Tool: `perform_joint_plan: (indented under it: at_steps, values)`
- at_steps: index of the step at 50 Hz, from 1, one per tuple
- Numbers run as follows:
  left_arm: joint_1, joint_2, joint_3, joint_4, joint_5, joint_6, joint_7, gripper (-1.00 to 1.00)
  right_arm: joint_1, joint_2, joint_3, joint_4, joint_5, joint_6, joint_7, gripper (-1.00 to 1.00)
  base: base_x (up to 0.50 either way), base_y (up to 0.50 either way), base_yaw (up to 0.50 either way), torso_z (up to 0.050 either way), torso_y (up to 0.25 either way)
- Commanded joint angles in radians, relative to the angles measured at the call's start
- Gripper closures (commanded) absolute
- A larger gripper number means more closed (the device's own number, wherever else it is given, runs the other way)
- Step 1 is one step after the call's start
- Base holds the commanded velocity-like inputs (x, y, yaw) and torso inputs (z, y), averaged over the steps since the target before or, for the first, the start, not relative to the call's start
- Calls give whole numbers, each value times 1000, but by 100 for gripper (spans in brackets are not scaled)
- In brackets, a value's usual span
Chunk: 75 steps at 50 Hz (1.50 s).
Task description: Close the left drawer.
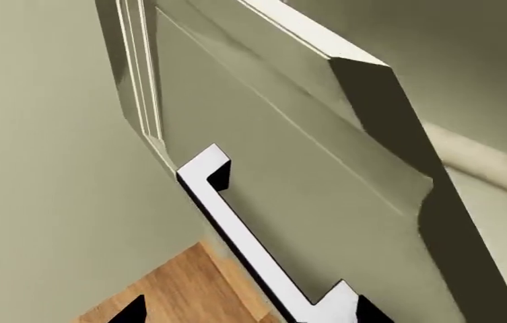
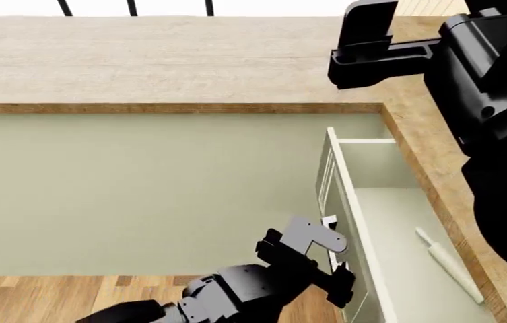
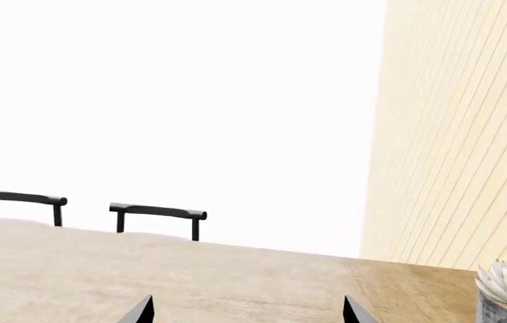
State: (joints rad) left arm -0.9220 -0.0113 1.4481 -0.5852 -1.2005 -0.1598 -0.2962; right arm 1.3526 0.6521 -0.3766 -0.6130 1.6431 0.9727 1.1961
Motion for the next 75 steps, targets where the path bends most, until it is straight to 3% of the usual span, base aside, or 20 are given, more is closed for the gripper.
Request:
perform_joint_plan:
  at_steps: [1,24,35,46,59,75]
  values:
    - [-33,11,112,81,-132,60,-60,-100,1,4,1,0,3,-7,1,-100,0,0,0,0,0]
    - [-6,11,113,157,-120,54,-103,-100,8,14,5,2,10,-20,0,-100,0,0,0,0,0]
    - [-120,8,99,261,-108,85,-169,-100,14,7,-6,-3,13,-19,6,-100,0,0,0,0,0]
    - [-233,-125,53,440,-116,63,-248,-100,28,8,-10,-3,29,-21,19,-100,0,0,0,0,0]
    - [-294,-220,22,537,-115,51,-290,-100,37,11,-14,-3,37,-24,28,-100,0,0,0,0,0]
    - [-262,-442,22,672,-58,88,-342,-100,43,2,-30,-8,34,-24,34,-100,0,0,0,0,0]
